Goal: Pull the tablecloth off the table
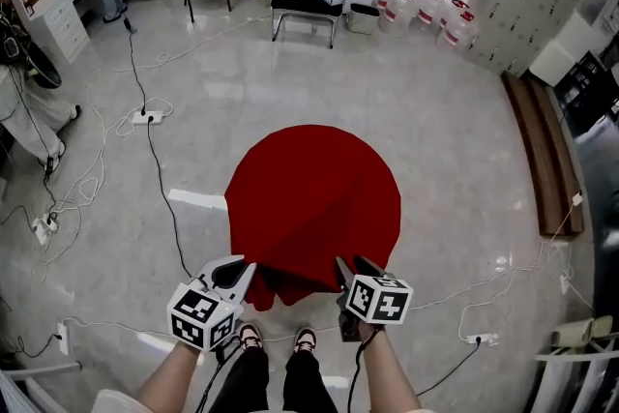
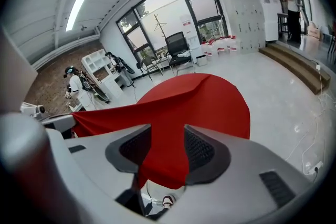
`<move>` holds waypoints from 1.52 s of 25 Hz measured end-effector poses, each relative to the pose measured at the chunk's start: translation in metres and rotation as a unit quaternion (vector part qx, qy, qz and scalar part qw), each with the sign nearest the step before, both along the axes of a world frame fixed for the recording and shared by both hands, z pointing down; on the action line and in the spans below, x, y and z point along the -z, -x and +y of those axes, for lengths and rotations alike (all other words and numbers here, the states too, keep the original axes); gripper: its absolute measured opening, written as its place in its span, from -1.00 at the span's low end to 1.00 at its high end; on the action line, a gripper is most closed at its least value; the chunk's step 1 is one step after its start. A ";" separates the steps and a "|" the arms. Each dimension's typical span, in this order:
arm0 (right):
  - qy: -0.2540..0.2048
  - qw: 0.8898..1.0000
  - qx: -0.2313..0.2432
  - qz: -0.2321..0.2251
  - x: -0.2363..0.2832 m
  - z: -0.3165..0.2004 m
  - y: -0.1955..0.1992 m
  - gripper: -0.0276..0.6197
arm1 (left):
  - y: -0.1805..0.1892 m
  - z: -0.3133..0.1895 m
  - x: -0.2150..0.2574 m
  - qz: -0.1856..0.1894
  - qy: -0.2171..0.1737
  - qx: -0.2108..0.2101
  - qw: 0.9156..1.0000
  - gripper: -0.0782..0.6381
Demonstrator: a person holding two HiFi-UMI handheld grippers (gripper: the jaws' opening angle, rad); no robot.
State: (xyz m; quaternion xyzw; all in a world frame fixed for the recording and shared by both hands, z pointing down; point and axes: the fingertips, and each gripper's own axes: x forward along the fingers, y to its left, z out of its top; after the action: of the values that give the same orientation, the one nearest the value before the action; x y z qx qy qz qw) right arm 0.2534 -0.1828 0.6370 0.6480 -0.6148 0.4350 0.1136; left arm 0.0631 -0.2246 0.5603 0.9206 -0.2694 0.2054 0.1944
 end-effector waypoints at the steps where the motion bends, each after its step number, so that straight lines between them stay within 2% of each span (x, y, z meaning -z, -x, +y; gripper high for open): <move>1: -0.002 1.000 -0.002 -0.009 0.001 -0.005 0.000 -0.27 | -0.001 0.001 0.000 -0.004 -0.003 -0.004 1.000 -0.73; 4: -0.007 1.000 -0.001 -0.023 0.002 -0.025 -0.001 -0.27 | -0.001 0.004 0.000 -0.012 -0.011 -0.014 1.000 -0.73; 8: -0.007 0.999 0.034 0.018 -0.001 -0.053 -0.002 -0.27 | 0.006 0.007 0.001 -0.009 -0.014 -0.013 1.000 -0.73; 11: -0.009 0.996 0.083 0.035 -0.006 -0.072 -0.004 -0.24 | 0.006 0.009 0.002 -0.014 -0.021 -0.021 0.999 -0.73; 14: -0.023 0.984 0.169 0.048 -0.007 -0.088 0.000 -0.13 | 0.007 0.014 0.001 -0.020 -0.020 -0.035 0.999 -0.73; 16: -0.031 0.965 0.249 0.073 -0.005 -0.096 0.007 -0.07 | 0.011 0.015 -0.002 -0.019 -0.015 -0.039 0.999 -0.73; 17: -0.031 0.951 0.293 0.090 -0.005 -0.100 0.011 -0.01 | 0.013 0.016 -0.003 -0.017 -0.013 -0.038 0.999 -0.73; 21: -0.033 0.885 0.440 0.147 -0.006 -0.112 0.027 0.04 | 0.018 0.016 -0.005 -0.008 -0.006 -0.032 0.999 -0.73; 24: -0.038 0.840 0.517 0.162 -0.008 -0.117 0.040 0.05 | 0.021 0.014 -0.005 -0.007 -0.003 -0.027 1.000 -0.73; 26: -0.028 0.814 0.553 0.175 -0.016 -0.118 0.047 0.05 | 0.023 0.014 -0.006 -0.009 -0.004 -0.029 1.000 -0.73; 28: -0.013 0.796 0.578 0.181 -0.026 -0.119 0.054 0.04 | 0.024 0.013 -0.004 -0.011 -0.007 -0.029 0.999 -0.73; 29: -0.004 0.791 0.587 0.176 -0.030 -0.118 0.057 0.02 | 0.024 0.012 -0.002 -0.011 -0.008 -0.026 1.000 -0.73; 31: 0.010 0.790 0.593 0.156 -0.033 -0.115 0.063 -0.23 | 0.023 0.008 0.003 -0.008 -0.010 -0.016 1.000 -0.73; 34: 0.012 0.799 0.584 0.146 -0.033 -0.112 0.067 -0.56 | 0.021 0.000 0.009 -0.004 -0.013 -0.006 1.000 -0.73; 36: 0.005 0.809 0.567 0.155 -0.032 -0.113 0.065 -0.73 | 0.020 -0.007 0.011 -0.007 -0.018 0.000 1.000 -0.73; 38: -0.004 0.823 0.543 0.165 -0.029 -0.115 0.064 -0.81 | 0.018 -0.013 0.015 -0.013 -0.025 0.013 1.000 -0.73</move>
State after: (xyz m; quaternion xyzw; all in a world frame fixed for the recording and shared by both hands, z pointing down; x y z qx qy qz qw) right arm 0.1892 -0.2979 0.6663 0.2726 -0.8411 0.1866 0.4284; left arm 0.0448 -0.2372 0.5451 0.9187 -0.2891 0.2081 0.1707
